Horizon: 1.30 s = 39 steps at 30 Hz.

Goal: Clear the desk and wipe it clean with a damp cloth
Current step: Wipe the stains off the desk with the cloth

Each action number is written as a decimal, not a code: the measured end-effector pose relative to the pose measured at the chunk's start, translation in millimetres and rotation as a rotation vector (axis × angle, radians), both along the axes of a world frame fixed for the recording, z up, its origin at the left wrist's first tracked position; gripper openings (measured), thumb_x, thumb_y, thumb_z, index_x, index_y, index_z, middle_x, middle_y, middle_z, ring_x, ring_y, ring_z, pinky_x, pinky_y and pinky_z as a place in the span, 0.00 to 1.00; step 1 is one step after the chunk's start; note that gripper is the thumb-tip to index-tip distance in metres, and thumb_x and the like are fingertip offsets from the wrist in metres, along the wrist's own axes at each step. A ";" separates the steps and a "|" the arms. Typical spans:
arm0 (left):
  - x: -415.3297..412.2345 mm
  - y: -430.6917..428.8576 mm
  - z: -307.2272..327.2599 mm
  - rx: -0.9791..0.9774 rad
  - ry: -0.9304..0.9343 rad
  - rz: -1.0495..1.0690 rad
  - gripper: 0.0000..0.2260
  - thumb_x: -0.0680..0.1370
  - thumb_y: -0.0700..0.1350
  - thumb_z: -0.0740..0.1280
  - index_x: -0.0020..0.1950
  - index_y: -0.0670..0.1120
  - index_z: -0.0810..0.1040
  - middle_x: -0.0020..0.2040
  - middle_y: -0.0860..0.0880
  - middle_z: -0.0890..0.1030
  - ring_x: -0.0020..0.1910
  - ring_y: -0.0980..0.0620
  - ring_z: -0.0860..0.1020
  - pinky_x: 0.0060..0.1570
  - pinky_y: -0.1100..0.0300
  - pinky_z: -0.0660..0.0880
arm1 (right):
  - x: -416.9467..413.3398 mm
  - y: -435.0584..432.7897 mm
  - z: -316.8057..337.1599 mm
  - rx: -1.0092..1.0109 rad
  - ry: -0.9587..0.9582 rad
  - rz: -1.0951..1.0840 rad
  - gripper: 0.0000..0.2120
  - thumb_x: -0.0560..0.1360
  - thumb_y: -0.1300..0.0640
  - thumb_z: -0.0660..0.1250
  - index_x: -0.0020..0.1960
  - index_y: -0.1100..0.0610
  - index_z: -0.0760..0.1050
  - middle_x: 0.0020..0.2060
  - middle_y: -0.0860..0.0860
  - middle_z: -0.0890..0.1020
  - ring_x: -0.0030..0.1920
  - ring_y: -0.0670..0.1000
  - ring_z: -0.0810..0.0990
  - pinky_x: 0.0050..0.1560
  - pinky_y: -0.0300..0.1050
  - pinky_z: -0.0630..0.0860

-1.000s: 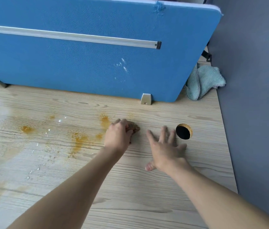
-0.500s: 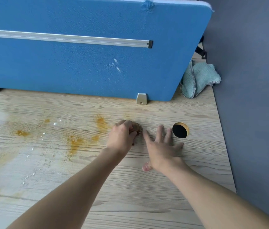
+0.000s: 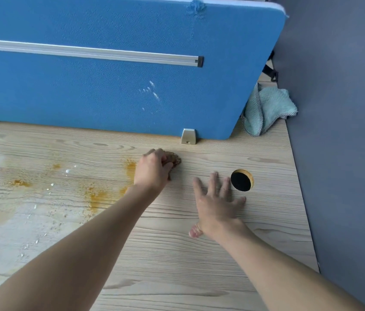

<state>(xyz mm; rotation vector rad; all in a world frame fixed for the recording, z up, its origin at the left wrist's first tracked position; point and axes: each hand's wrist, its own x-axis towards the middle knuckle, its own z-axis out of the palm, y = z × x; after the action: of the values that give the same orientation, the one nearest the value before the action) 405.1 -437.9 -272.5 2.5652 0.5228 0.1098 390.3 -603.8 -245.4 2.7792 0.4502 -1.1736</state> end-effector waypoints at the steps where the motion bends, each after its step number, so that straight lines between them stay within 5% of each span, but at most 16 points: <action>1: 2.6 -0.1 0.4 0.015 0.002 0.004 0.07 0.77 0.43 0.71 0.51 0.40 0.78 0.49 0.43 0.80 0.47 0.43 0.76 0.42 0.57 0.67 | 0.6 0.1 -0.1 -0.004 -0.001 0.001 0.67 0.64 0.41 0.81 0.79 0.47 0.30 0.76 0.60 0.27 0.76 0.70 0.30 0.67 0.83 0.50; 15: 12.2 -10.6 -3.2 0.003 -0.012 -0.093 0.07 0.78 0.41 0.68 0.53 0.39 0.79 0.49 0.42 0.80 0.48 0.41 0.75 0.41 0.56 0.67 | 1.1 0.2 -4.0 -0.002 0.002 0.000 0.67 0.63 0.41 0.81 0.79 0.46 0.30 0.76 0.60 0.26 0.76 0.70 0.30 0.66 0.84 0.50; 29: 59.1 12.9 -8.2 0.046 -0.042 0.046 0.06 0.79 0.41 0.66 0.49 0.38 0.79 0.50 0.39 0.79 0.50 0.38 0.76 0.45 0.51 0.70 | 1.4 -0.4 -3.9 -0.024 -0.004 0.021 0.67 0.64 0.39 0.80 0.78 0.46 0.27 0.75 0.60 0.26 0.75 0.70 0.29 0.67 0.83 0.50; 34: 35.3 7.6 -8.4 0.089 -0.071 -0.123 0.05 0.78 0.40 0.66 0.51 0.40 0.80 0.51 0.40 0.79 0.50 0.39 0.76 0.44 0.53 0.68 | 1.0 -0.5 -2.3 -0.008 0.007 0.018 0.67 0.65 0.40 0.80 0.78 0.46 0.28 0.75 0.61 0.26 0.75 0.70 0.30 0.67 0.83 0.50; 39: 41.3 41.4 -9.2 0.127 -0.039 0.063 0.07 0.79 0.41 0.67 0.53 0.40 0.81 0.52 0.40 0.80 0.51 0.39 0.77 0.45 0.52 0.70 | 2.0 -0.3 -2.7 -0.015 0.004 0.018 0.67 0.65 0.40 0.80 0.78 0.47 0.27 0.75 0.61 0.26 0.75 0.71 0.29 0.67 0.84 0.49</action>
<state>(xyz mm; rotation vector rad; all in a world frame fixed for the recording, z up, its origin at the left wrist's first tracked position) 446.3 -396.5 -281.7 2.6647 0.5993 0.2217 392.2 -604.1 -248.0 2.7549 0.4645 -1.1744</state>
